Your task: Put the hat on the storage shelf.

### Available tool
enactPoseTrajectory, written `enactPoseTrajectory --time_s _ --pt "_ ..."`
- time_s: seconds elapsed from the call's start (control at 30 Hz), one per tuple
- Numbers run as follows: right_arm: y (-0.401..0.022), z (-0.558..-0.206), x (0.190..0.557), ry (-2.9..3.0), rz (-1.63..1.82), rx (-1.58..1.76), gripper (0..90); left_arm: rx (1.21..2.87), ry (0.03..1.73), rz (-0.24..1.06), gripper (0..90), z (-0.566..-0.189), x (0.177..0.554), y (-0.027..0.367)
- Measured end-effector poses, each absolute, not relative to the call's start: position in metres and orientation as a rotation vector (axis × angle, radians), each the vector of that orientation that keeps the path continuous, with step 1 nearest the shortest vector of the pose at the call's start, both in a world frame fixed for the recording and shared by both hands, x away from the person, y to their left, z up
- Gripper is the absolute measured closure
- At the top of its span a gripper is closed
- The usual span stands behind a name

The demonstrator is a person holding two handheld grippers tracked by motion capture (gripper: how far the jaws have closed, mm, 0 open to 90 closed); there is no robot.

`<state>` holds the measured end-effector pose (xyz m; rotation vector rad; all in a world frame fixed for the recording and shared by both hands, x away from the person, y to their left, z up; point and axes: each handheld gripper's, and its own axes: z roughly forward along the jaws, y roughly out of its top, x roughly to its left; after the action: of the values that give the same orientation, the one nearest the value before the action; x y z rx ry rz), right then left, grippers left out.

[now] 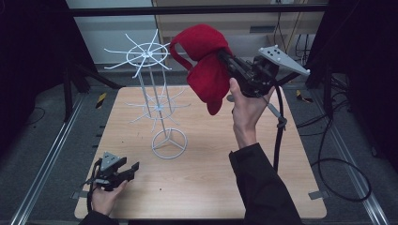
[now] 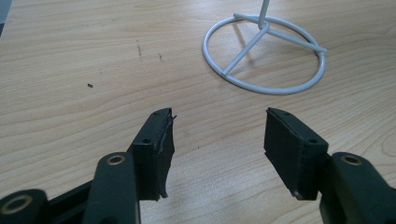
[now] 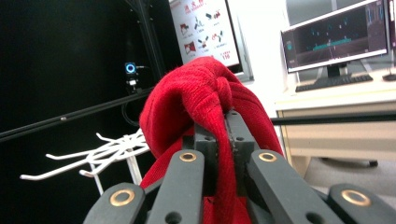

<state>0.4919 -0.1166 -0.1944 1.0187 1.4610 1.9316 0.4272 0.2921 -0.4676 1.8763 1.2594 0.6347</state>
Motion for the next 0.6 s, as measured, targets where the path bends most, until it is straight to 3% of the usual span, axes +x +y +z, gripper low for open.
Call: enactPoseTrajectory --time_s 0.6 --pt "-0.123 -0.239 0.517 1.57 1.889 1.165 84.8 1.874 1.261 0.634 42.1 -0.468 0.428 0.292"
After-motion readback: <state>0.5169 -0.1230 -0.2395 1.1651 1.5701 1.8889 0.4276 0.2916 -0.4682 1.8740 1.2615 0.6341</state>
